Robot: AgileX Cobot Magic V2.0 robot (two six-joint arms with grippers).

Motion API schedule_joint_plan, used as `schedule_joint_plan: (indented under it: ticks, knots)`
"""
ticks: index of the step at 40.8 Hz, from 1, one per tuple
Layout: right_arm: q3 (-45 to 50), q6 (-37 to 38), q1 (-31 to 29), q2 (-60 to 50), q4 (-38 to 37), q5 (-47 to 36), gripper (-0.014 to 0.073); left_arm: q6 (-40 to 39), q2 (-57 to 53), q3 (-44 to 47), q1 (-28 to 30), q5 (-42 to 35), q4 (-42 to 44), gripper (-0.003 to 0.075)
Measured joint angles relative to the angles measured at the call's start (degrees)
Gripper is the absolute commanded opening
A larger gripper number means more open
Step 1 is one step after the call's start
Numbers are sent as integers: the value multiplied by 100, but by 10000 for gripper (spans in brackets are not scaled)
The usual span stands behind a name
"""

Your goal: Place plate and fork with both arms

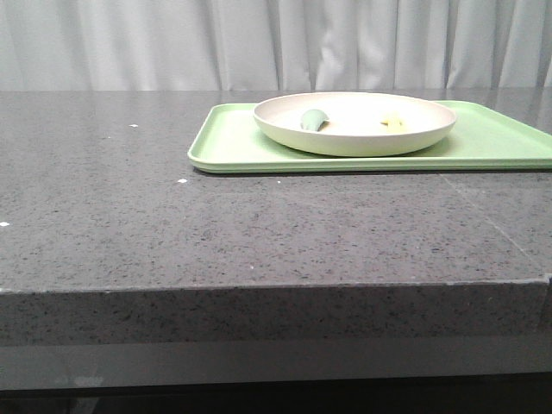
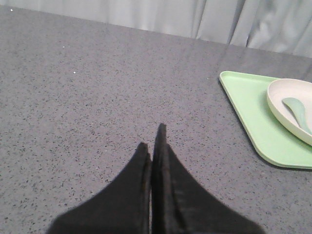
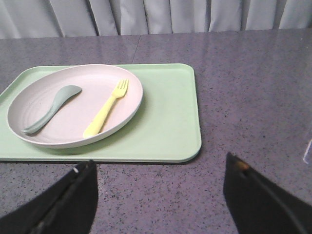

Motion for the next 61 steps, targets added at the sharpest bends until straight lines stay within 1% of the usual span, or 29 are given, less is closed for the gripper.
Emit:
schedule_joint_plan:
  ticks: [7,11,17,20,25,28,32,37,43,48,56,61]
  knots:
    - [-117,0,0,218,0,44,560,0,-375,109,0,-57,45,-18]
    - [-428,0,0,660,0,148,560,0,-376,109,0,-68,46,-18]
    - [-1143,0,91,1605,84,376,560,0,-376,109,0,-68,57,-18]
    - [-1485,0,288,2082,139,411,560,0,-376,109,0,-68,57,-18]
    - [-2153,0,787,3026,182,638,560,0,-376,121,0,-68,57,-18]
    - [-2624,0,1042,3631,205,886,560,0,-376,121,0,-68,57,-18]
    - [-3264,102,1175,4408,230,1290,560,0,-376,121,0,-68,57,-18]
    - [-4048,319,1193,5290,230,1704,549,8,-376,121,0,-68,57,-18]
    - [-4865,540,1193,6169,230,2009,479,8,-376,121,0,-68,57,-18]
    - [-5418,705,1196,6803,230,2176,475,8,-376,121,0,-68,57,-18]
    - [-5879,775,1196,7452,230,2254,475,8,-376,121,0,-68,57,-18]
    - [-5976,784,1196,7693,230,2257,475,8,-376,121,0,-68,57,-18]
